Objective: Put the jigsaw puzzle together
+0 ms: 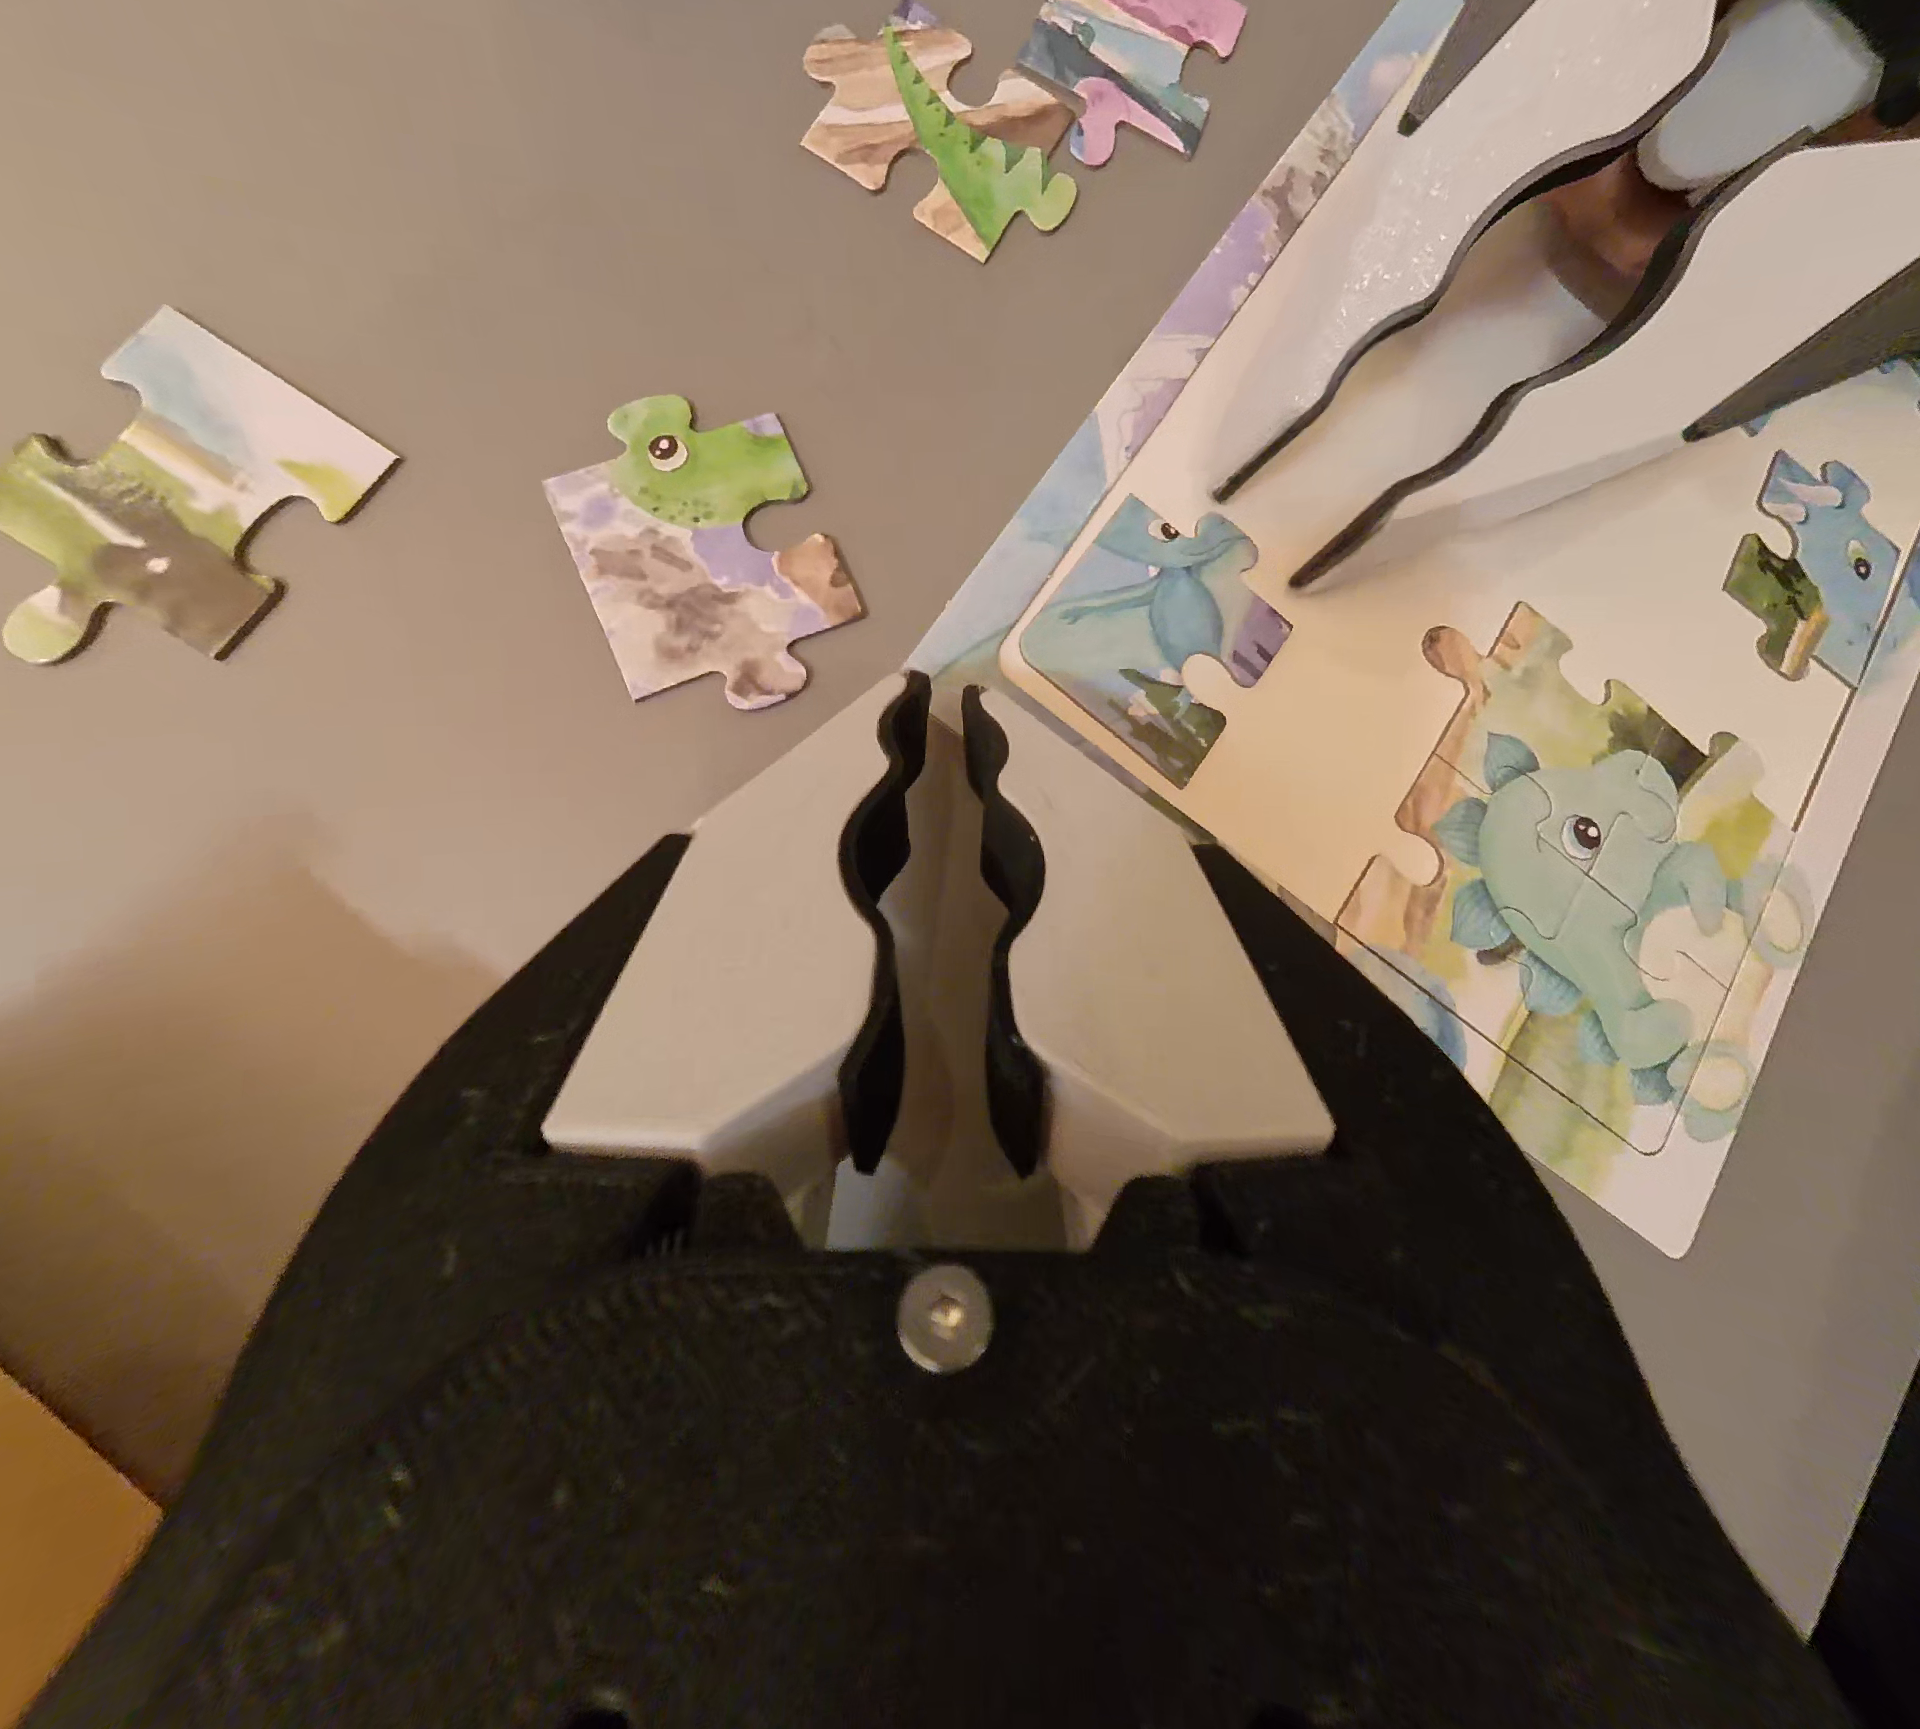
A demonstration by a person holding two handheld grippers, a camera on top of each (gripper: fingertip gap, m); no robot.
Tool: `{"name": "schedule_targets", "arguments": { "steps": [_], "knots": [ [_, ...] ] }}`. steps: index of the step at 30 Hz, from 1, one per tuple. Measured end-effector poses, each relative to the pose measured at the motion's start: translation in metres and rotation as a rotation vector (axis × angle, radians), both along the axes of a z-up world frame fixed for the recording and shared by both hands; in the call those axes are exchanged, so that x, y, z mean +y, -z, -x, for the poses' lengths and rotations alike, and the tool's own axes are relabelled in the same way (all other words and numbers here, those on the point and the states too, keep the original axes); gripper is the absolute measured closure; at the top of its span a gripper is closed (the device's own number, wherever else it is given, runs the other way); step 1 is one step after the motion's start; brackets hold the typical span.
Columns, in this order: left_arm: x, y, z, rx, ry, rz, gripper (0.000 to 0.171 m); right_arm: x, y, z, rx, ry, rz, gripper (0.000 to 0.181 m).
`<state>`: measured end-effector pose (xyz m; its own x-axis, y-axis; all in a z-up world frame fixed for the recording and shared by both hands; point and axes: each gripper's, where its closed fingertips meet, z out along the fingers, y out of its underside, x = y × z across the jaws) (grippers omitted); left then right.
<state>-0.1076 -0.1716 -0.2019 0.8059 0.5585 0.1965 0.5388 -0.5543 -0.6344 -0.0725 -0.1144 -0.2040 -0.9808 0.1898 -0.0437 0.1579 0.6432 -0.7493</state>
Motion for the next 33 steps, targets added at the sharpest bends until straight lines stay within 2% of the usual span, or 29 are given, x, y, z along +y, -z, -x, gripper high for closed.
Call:
{"name": "schedule_targets", "arguments": {
  "steps": [3,12,19,26,33],
  "knots": [
    [0.0,0.003,-0.003,-0.014,0.009,0.017,0.168,-0.002,0.002,-0.001,-0.008,0.003,-0.004,0.155],
    [0.003,0.007,-0.009,-0.065,0.028,0.001,0.171,-0.009,0.003,0.003,0.092,0.005,-0.061,0.157],
    [0.005,0.006,-0.01,-0.109,0.016,-0.041,0.171,-0.011,0.002,0.0,0.056,-0.018,-0.033,0.162],
    [-0.001,-0.002,-0.003,0.01,0.005,0.022,0.17,-0.008,-0.001,-0.003,0.049,-0.023,-0.034,0.156],
    [-0.009,0.005,0.001,0.012,-0.026,0.076,0.171,0.0,0.003,0.005,0.03,0.016,-0.045,0.155]
  ]
}}
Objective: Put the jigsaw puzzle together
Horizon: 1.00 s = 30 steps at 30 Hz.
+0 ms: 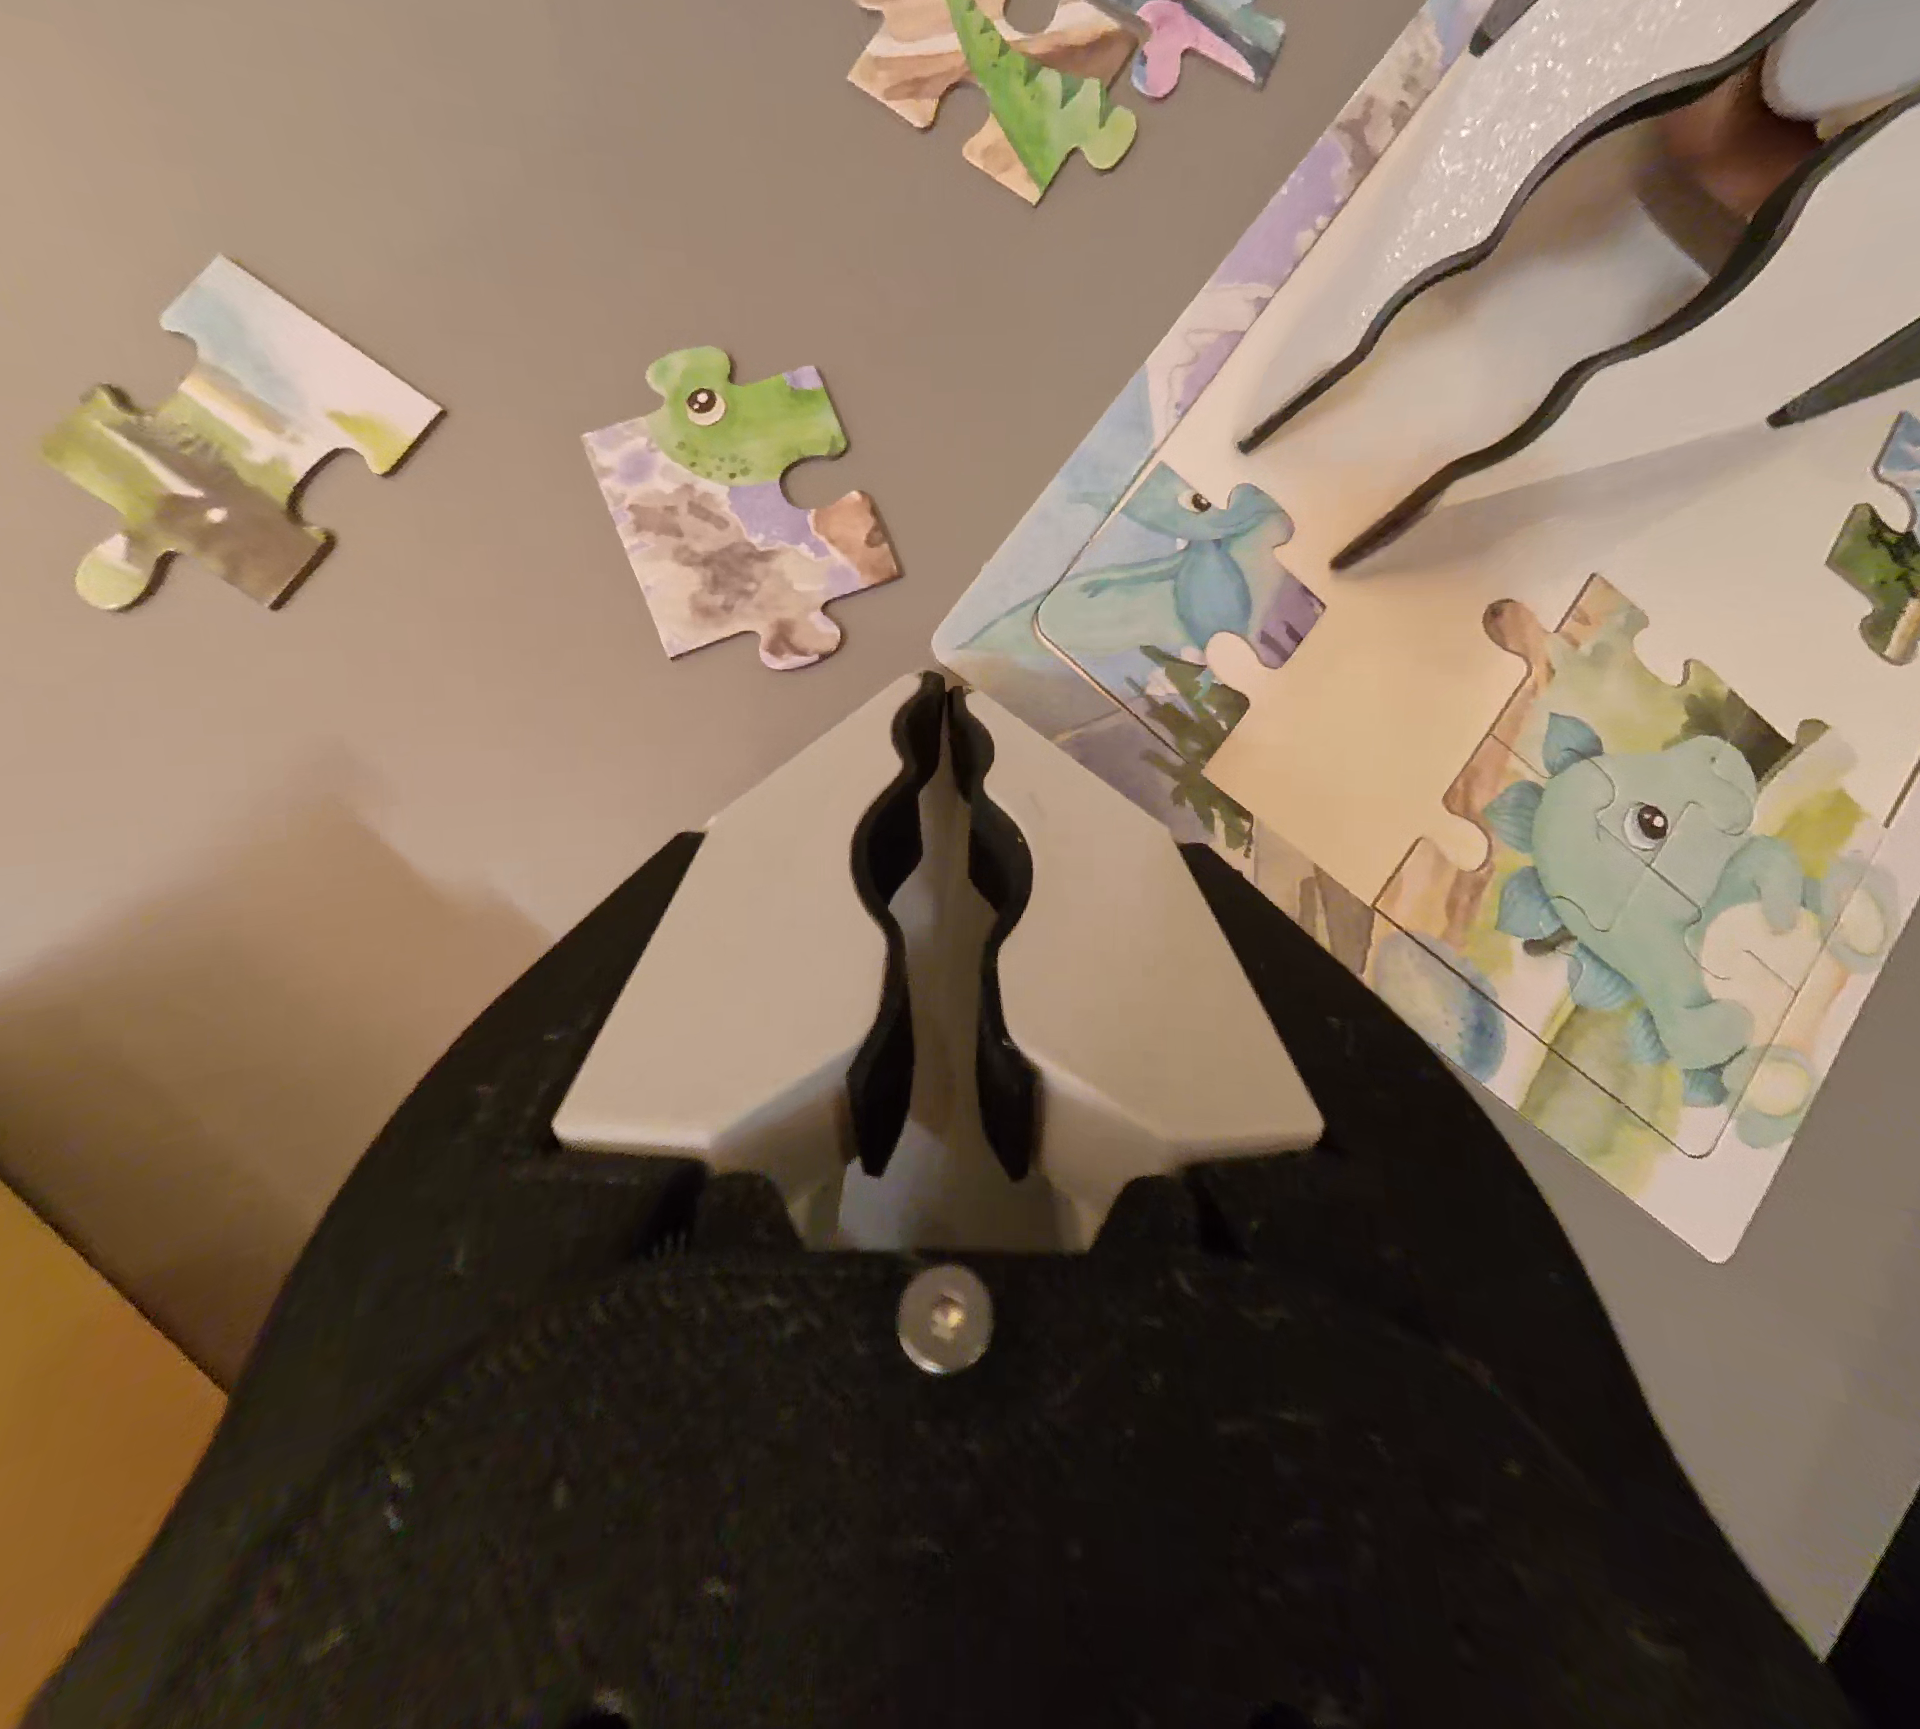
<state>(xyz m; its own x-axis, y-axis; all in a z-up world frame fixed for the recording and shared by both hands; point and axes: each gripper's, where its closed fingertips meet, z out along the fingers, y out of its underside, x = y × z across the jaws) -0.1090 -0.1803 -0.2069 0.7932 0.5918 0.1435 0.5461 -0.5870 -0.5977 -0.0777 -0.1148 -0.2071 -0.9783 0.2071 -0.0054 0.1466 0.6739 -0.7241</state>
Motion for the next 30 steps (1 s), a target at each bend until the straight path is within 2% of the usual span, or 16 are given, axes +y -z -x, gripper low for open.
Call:
{"name": "schedule_targets", "arguments": {
  "steps": [4,14,30],
  "knots": [
    [0.002,0.004,-0.002,-0.011,0.006,0.012,0.171,0.004,-0.001,0.007,0.014,0.03,0.007,0.167],
    [0.003,0.004,-0.003,-0.021,0.002,-0.003,0.171,-0.002,-0.002,0.01,0.011,0.053,0.04,0.177],
    [0.003,0.004,-0.002,-0.023,-0.003,0.0,0.171,0.0,0.0,0.003,-0.03,-0.003,0.041,0.171]
  ]
}}
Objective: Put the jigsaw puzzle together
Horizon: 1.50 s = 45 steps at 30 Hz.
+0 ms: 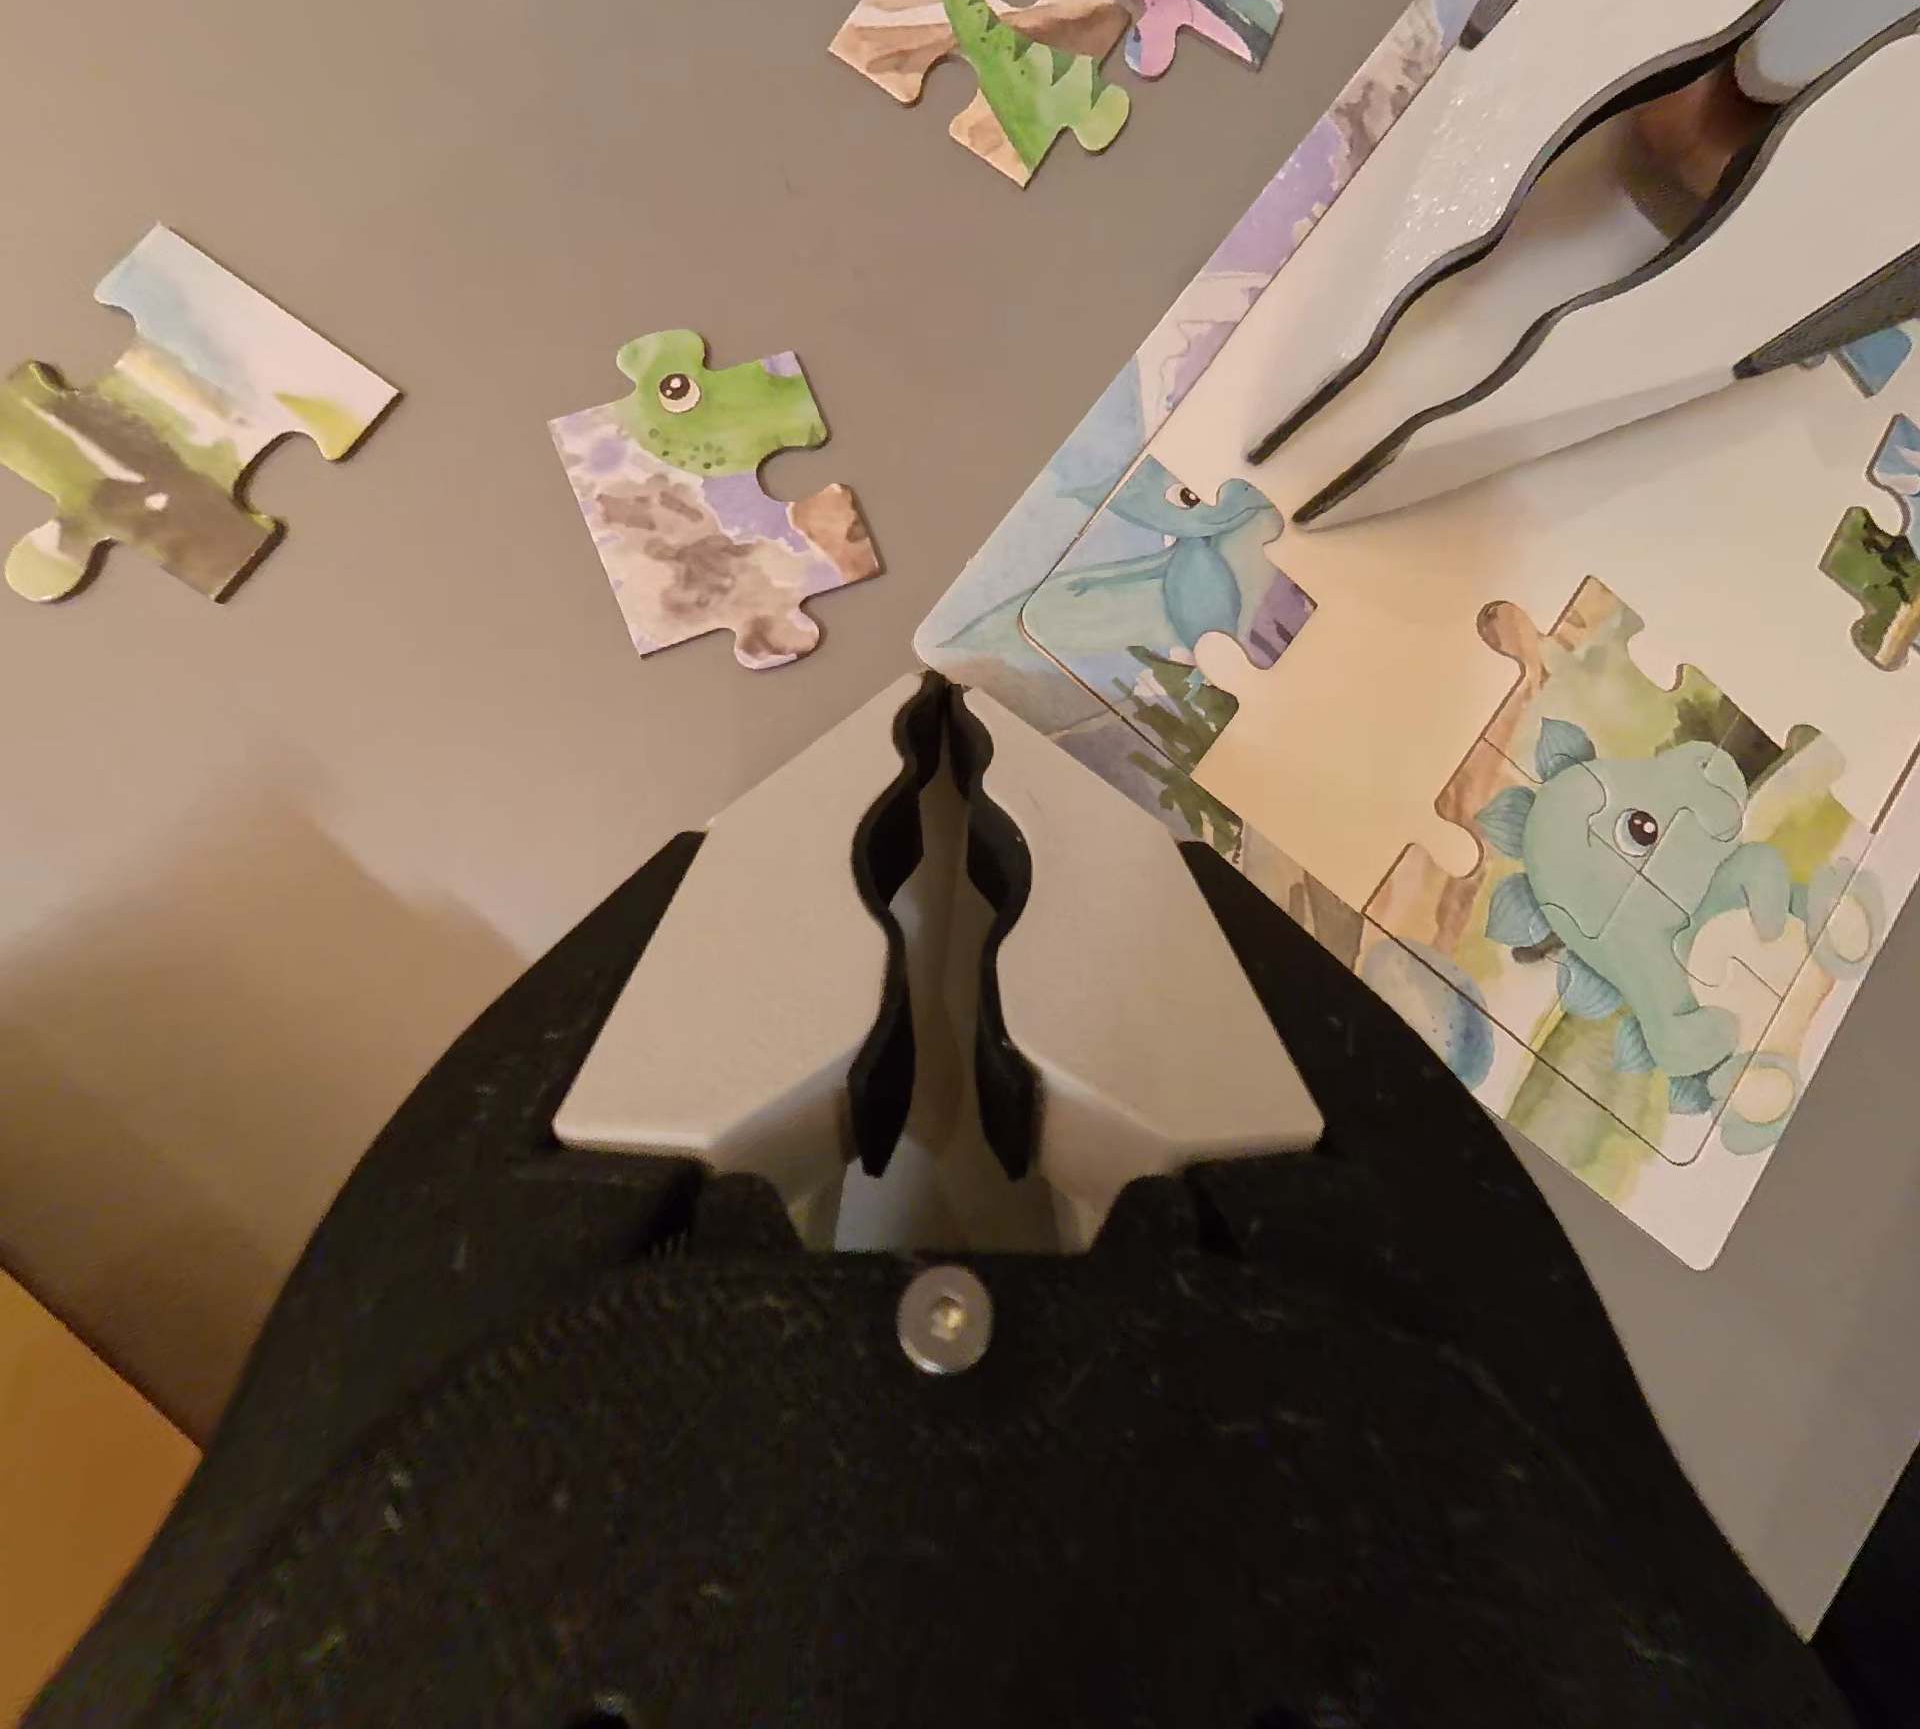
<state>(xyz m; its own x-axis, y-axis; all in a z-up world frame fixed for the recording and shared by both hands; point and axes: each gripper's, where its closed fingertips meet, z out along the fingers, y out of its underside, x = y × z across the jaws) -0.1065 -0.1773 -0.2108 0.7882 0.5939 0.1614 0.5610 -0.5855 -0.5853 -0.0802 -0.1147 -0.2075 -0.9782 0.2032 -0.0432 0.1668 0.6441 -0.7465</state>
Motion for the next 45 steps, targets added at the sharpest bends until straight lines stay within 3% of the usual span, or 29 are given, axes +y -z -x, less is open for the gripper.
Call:
{"name": "schedule_targets", "arguments": {
  "steps": [28,32,36,39,42,45],
  "knots": [
    [0.0,0.0,0.0,-0.019,-0.012,-0.023,0.171,-0.003,0.0,0.001,0.019,-0.007,0.004,0.177],
    [0.0,-0.001,0.0,-0.018,-0.001,-0.022,0.171,0.004,-0.005,0.006,0.072,0.024,0.009,0.159],
    [0.0,-0.03,0.008,0.083,-0.016,-0.125,0.171,0.046,-0.07,0.03,0.092,0.16,0.28,0.16],
    [-0.004,-0.062,0.017,0.165,-0.051,-0.27,0.171,0.111,-0.121,0.054,0.154,0.326,0.504,0.165],
    [-0.008,-0.079,0.024,0.244,-0.068,-0.351,0.17,0.188,-0.139,0.073,0.28,0.536,0.594,0.168],
    [-0.018,-0.085,0.038,0.366,-0.124,-0.327,0.156,0.252,-0.134,0.082,0.397,0.755,0.586,0.168]
  ]
}}
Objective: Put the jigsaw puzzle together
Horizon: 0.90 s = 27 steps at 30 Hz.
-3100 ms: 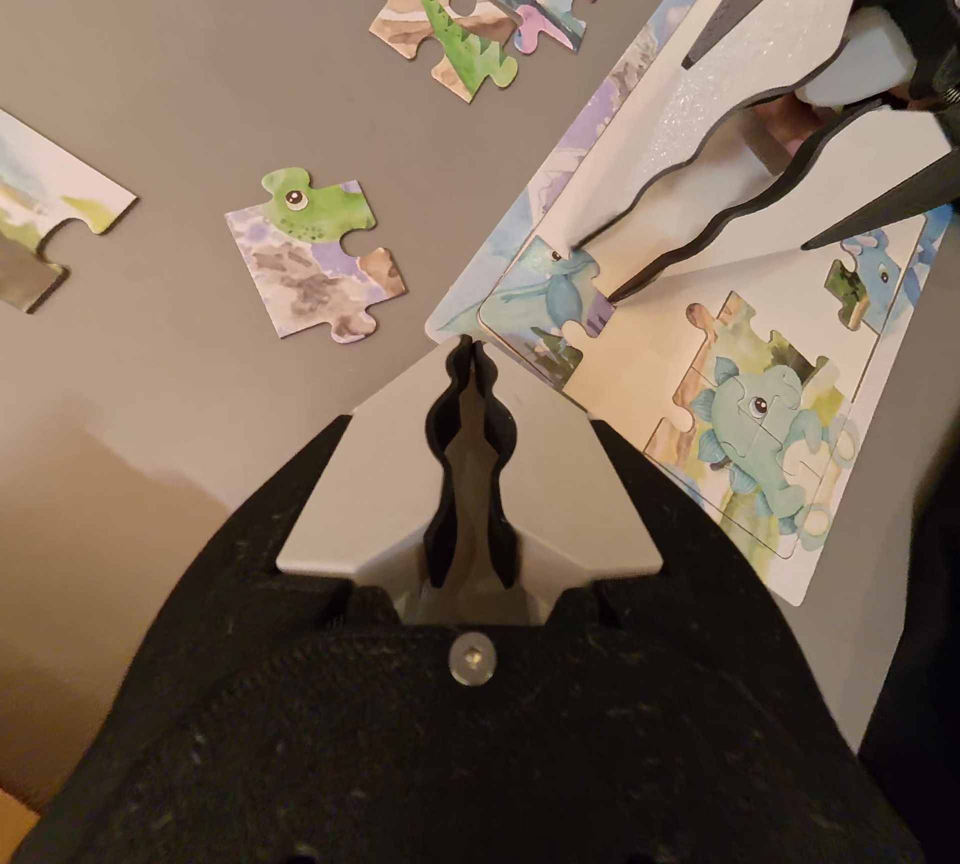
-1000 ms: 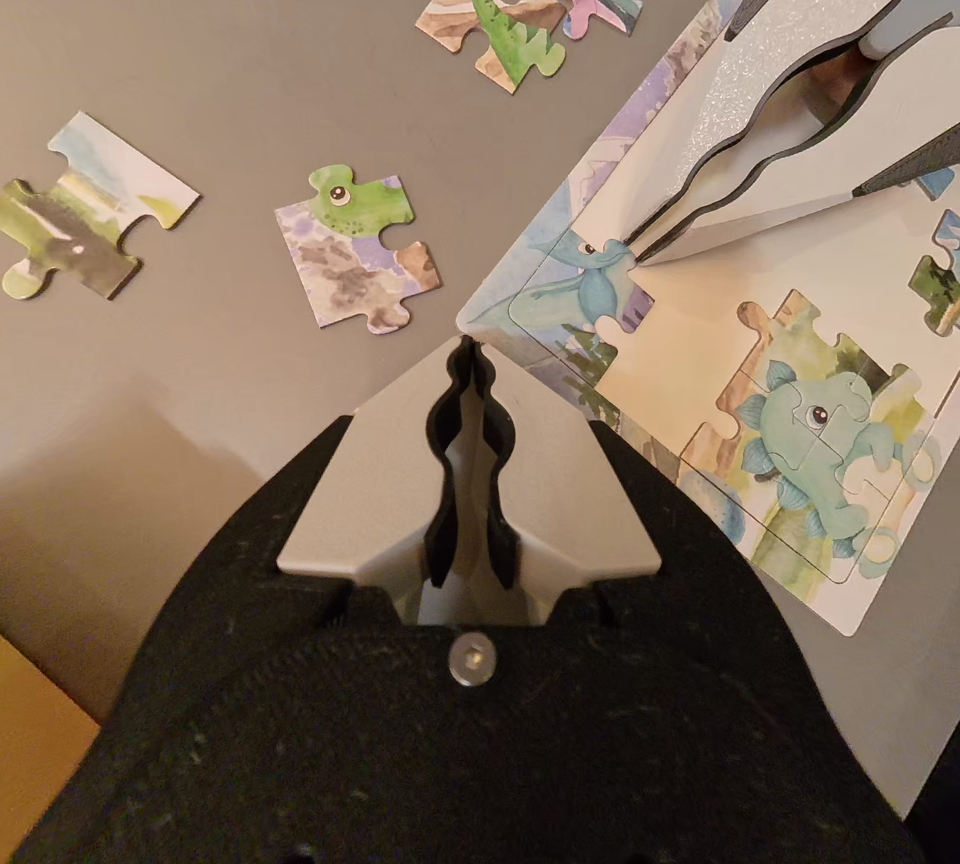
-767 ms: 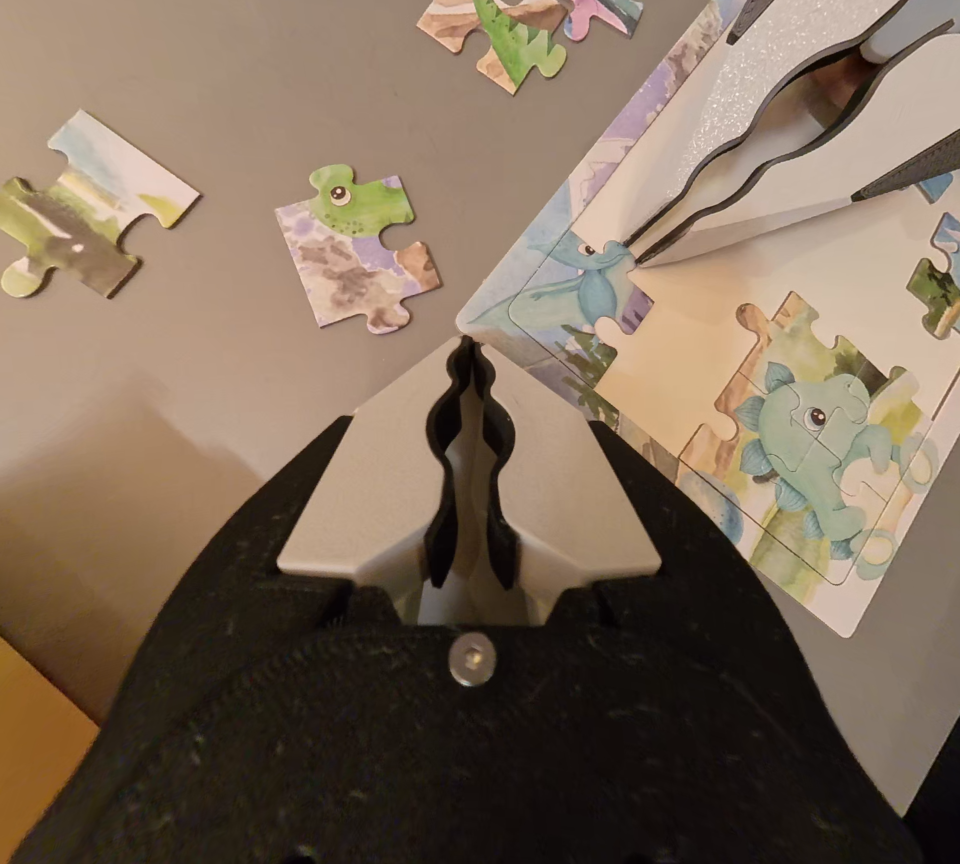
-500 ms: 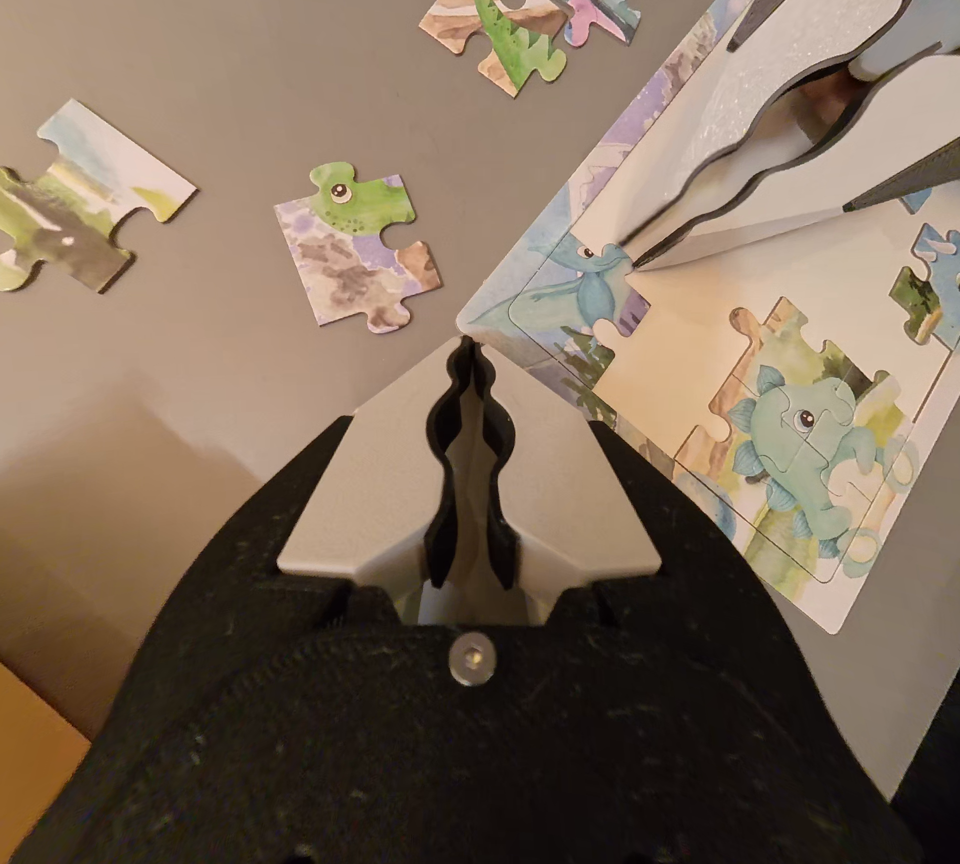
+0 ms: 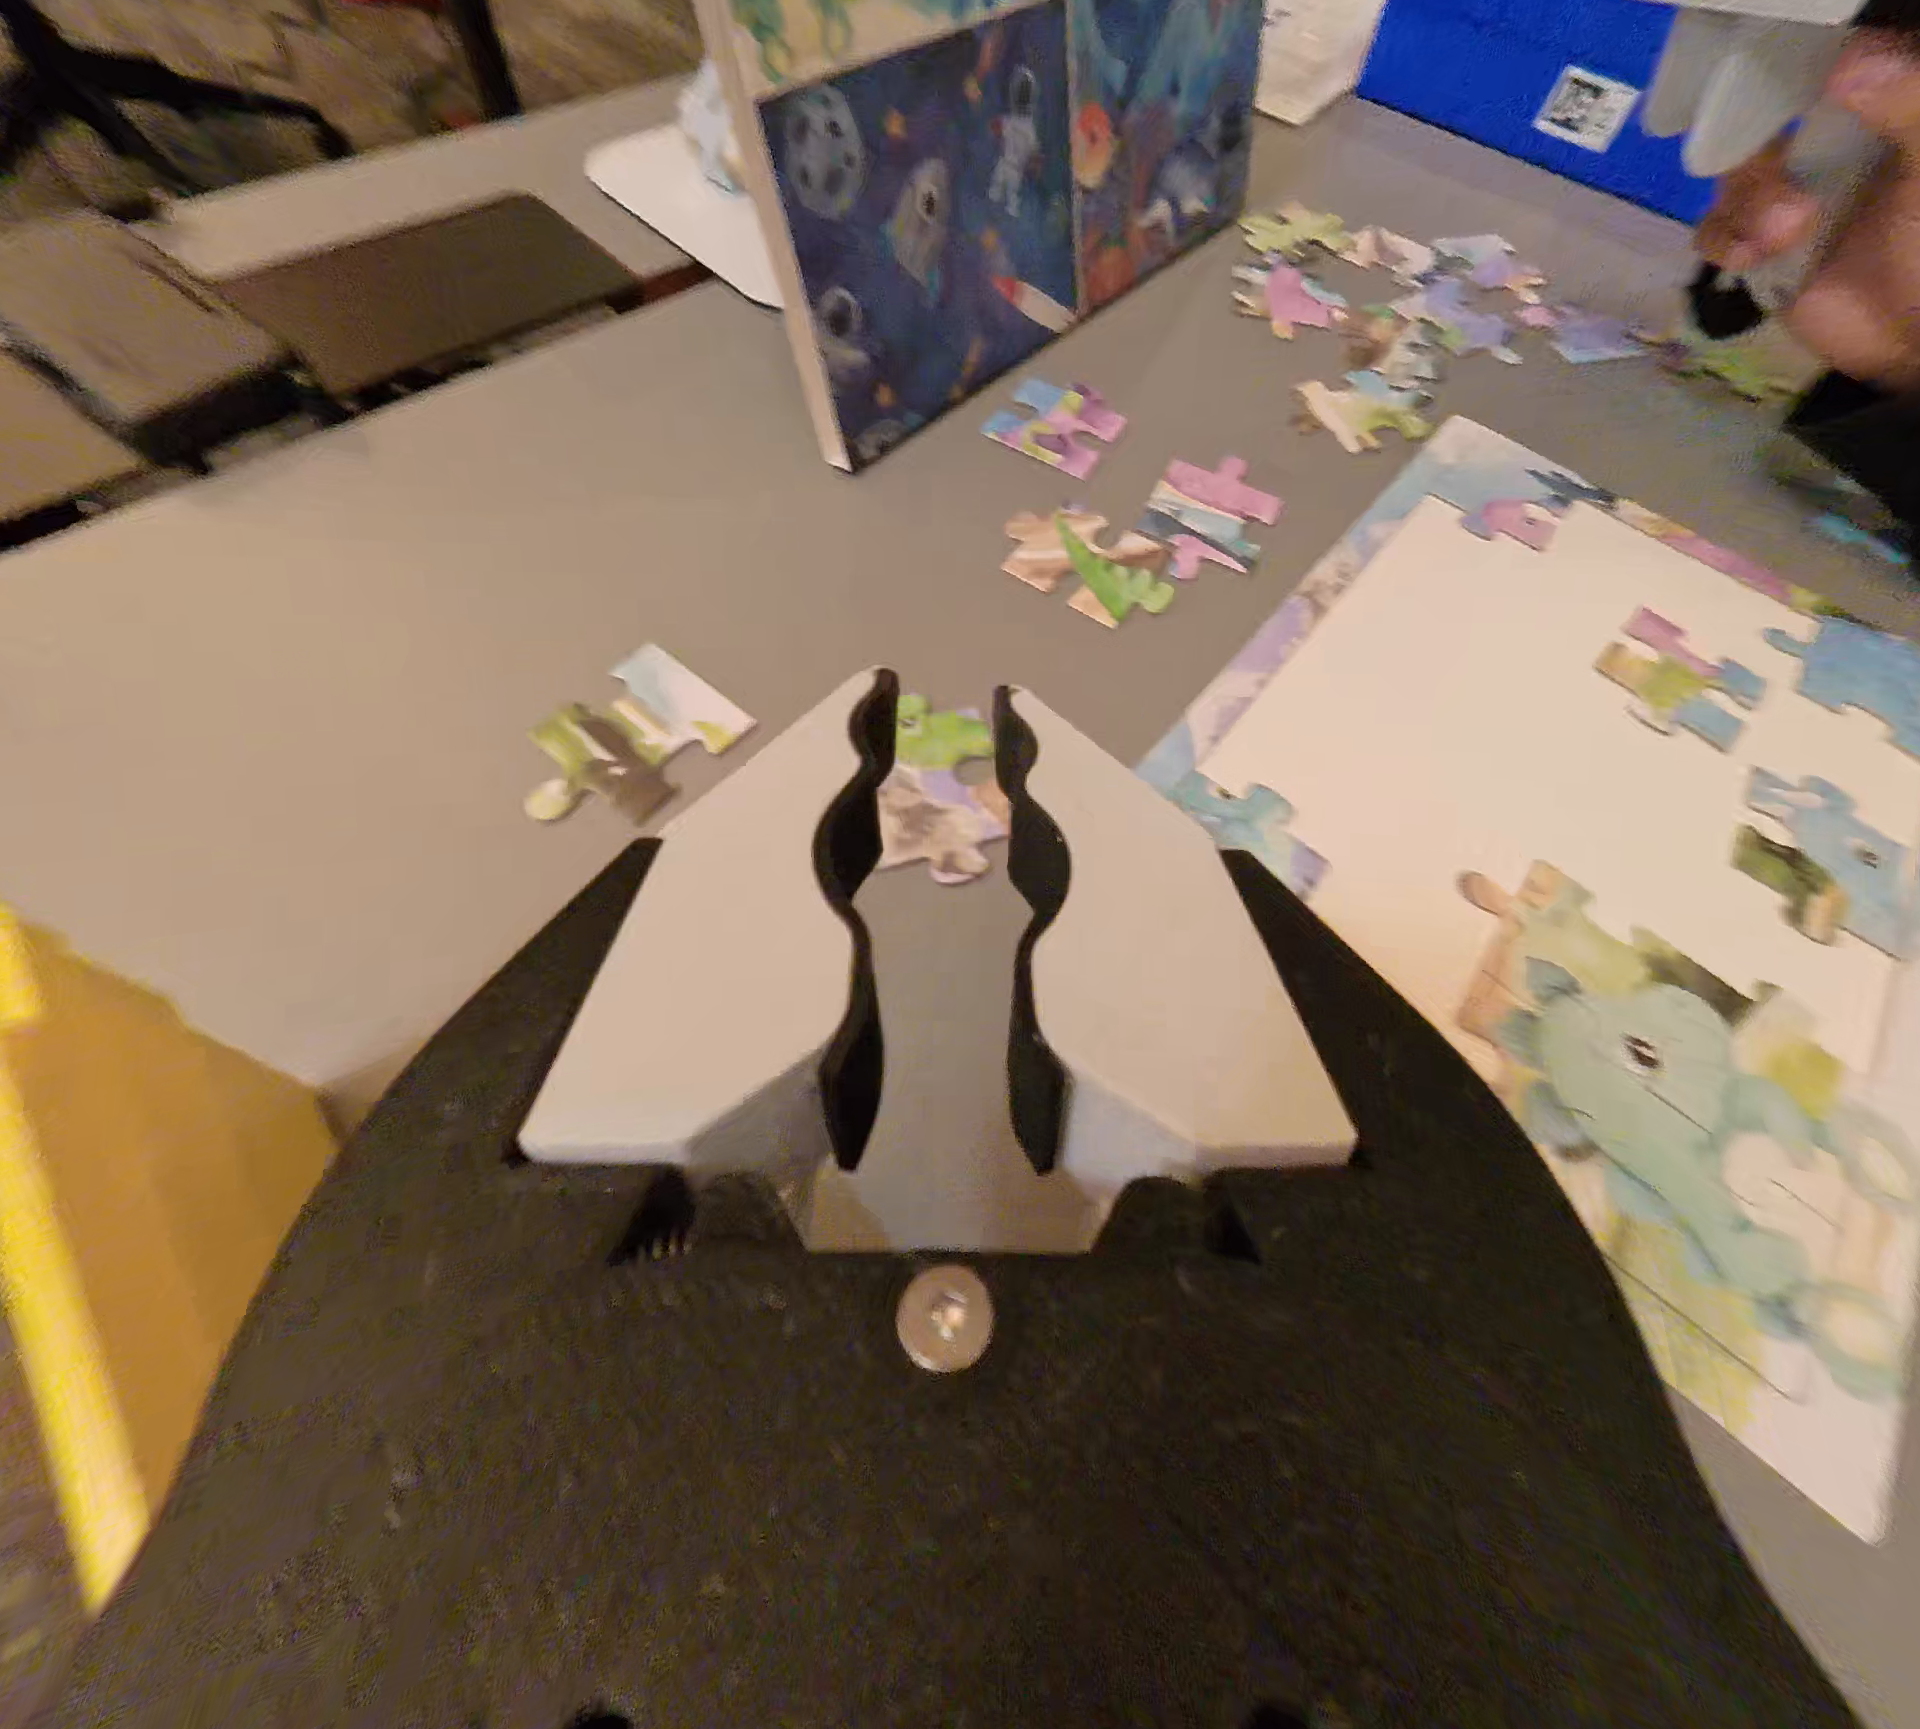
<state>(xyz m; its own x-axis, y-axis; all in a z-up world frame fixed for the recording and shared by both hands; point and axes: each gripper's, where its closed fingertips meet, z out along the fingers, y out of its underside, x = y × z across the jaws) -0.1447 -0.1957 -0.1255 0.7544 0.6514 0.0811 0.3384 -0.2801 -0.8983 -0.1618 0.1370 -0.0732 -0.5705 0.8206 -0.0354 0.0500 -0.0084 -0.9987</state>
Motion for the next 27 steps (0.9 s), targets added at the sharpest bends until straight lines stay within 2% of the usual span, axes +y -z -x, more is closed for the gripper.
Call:
{"name": "schedule_targets", "arguments": {
  "steps": [3,5,7,8,10,11,12,15,19,24,27],
  "knots": [
    [-0.009,-0.013,0.008,0.102,-0.058,-0.027,0.148,0.029,0.015,-0.003,-0.037,0.075,-0.022,0.164],
    [-0.01,-0.02,0.008,0.125,-0.067,-0.068,0.145,0.045,0.032,-0.002,-0.099,0.127,-0.081,0.158],
    [-0.007,-0.023,0.007,0.13,-0.061,-0.104,0.14,0.059,0.042,-0.003,-0.117,0.174,-0.133,0.16],
    [-0.006,-0.023,0.008,0.128,-0.072,-0.116,0.129,0.064,0.045,-0.003,-0.123,0.191,-0.142,0.16],
    [-0.006,-0.016,0.018,0.118,-0.135,-0.122,0.092,0.069,0.046,-0.006,-0.137,0.198,-0.126,0.159],
    [-0.005,-0.012,0.021,0.115,-0.155,-0.12,0.081,0.072,0.047,-0.007,-0.148,0.2,-0.113,0.16],
    [-0.004,-0.009,0.024,0.118,-0.168,-0.117,0.078,0.075,0.049,-0.007,-0.163,0.208,-0.105,0.159],
    [-0.004,-0.008,0.031,0.156,-0.228,-0.103,0.088,0.084,0.057,-0.008,-0.191,0.226,-0.076,0.16],
    [-0.009,-0.008,0.032,0.197,-0.246,-0.01,0.099,0.088,0.056,-0.007,-0.205,0.23,-0.031,0.16],
    [-0.02,-0.017,0.034,0.254,-0.295,0.039,0.099,0.084,0.056,-0.006,-0.218,0.213,-0.014,0.16],
    [-0.022,-0.01,0.036,0.273,-0.296,0.112,0.099,0.077,0.059,-0.005,-0.222,0.213,-0.075,0.154]
  ]
}}
